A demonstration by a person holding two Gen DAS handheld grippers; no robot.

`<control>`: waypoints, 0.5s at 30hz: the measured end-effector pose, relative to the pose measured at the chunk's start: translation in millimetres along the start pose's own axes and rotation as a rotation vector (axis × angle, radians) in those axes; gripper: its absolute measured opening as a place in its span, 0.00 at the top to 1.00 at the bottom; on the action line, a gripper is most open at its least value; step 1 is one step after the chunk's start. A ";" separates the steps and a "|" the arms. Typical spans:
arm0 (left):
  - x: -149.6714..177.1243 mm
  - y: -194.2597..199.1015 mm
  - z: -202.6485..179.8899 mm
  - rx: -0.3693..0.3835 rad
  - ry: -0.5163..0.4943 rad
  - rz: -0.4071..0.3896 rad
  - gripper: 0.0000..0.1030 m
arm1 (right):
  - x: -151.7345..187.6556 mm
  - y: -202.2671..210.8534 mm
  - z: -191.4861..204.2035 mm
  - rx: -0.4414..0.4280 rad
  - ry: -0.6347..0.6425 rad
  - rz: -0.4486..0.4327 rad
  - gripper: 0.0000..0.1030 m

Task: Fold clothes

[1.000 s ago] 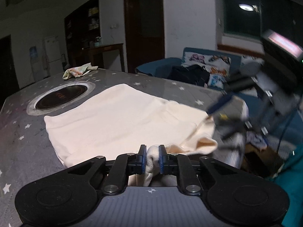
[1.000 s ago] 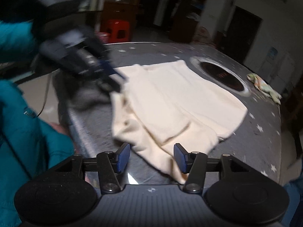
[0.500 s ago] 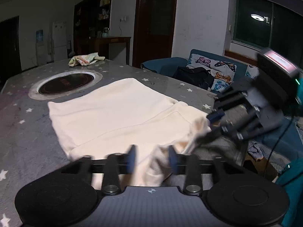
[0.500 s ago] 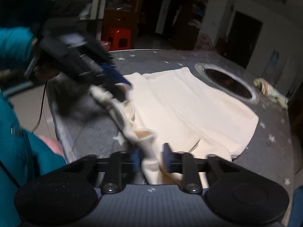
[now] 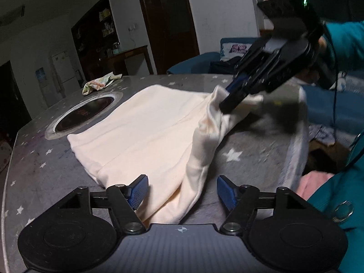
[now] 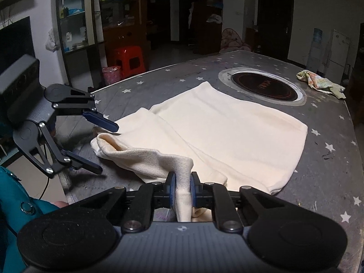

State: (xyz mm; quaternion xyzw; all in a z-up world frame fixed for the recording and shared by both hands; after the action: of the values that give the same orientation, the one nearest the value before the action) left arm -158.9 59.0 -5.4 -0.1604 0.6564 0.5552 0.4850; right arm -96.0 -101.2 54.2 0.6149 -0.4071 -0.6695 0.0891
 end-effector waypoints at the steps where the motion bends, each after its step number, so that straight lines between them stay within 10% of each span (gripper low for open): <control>1: 0.7 -0.6 1.8 -0.002 0.001 0.001 0.49 | -0.5 -0.1 -0.1 0.003 -0.003 0.000 0.88; 8: -0.2 5.7 14.5 -0.015 0.058 -0.027 0.89 | 1.3 -1.4 1.0 0.030 -0.027 -0.026 0.91; 15: -10.0 26.5 19.9 -0.003 0.157 -0.080 0.94 | 1.3 22.2 17.9 0.051 0.008 -0.109 0.93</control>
State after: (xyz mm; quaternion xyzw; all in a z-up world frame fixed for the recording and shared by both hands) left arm -164.8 82.2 19.6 -0.2302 0.6848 0.5219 0.4534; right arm -120.8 -108.8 66.2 0.6408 -0.3897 -0.6603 0.0382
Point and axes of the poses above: each gripper's, at about its wrist camera, not at the fingertips, and y roughly against the way its jaws point, z to its left, x to its underside, the point moved 2 cm from there along -y, roughly the way its jaws point, and after that the axes turned 8 degrees about y, right-handed, at the moved point
